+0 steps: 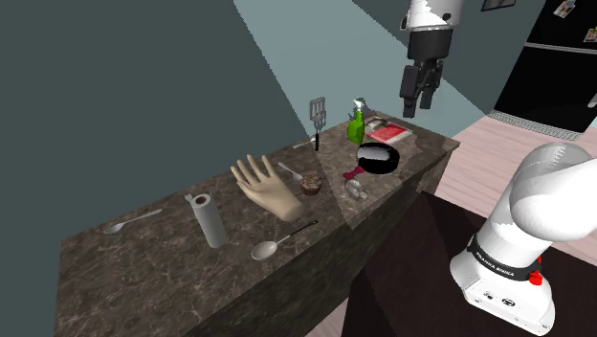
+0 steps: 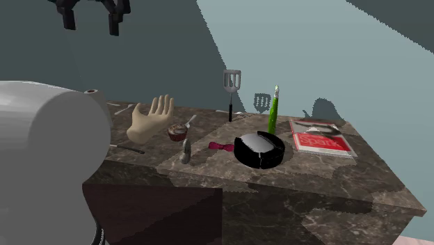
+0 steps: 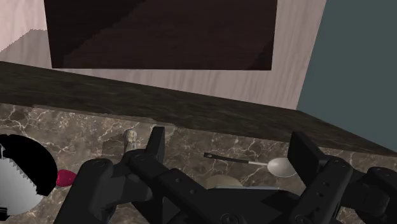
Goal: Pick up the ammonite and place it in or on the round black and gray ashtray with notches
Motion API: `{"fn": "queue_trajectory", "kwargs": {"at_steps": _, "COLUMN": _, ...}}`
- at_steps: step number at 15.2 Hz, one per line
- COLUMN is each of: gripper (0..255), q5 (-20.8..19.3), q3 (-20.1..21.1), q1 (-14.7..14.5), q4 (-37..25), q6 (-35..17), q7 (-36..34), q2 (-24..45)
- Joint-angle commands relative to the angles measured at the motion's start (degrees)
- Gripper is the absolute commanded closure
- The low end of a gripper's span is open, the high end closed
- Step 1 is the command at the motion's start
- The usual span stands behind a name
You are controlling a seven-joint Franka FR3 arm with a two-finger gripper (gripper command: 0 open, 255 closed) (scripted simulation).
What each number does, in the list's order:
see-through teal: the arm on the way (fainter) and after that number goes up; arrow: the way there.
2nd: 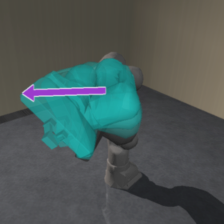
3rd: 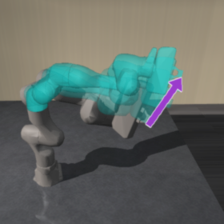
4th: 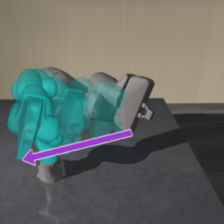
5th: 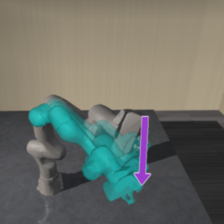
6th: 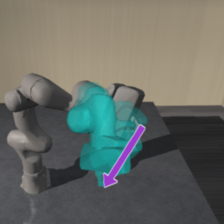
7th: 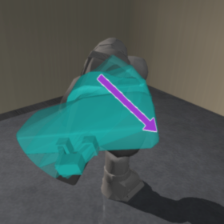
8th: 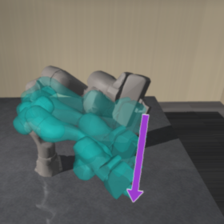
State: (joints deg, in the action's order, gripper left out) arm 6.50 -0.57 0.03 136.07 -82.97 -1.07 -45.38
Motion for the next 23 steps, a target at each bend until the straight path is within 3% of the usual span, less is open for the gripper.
{"fn": "queue_trajectory", "kwargs": {"at_steps": 1, "gripper": 0, "q5": 0.0, "q3": 0.0, "q1": 0.0, "q4": 0.0, "q6": 0.0, "q7": 0.0, "q2": 0.0}}
{"fn": "queue_trajectory", "kwargs": {"at_steps": 12, "gripper": 0, "q5": -2.62, "q3": -4.03, "q1": 1.79, "q4": 9.25, "q6": -20.76, "q7": 6.49, "q2": 13.1}}
{"fn": "queue_trajectory", "kwargs": {"at_steps": 23, "gripper": 0, "q5": -1.92, "q3": -8.03, "q1": 2.68, "q4": 8.68, "q6": -40.94, "q7": 13.52, "q2": 35.47}}
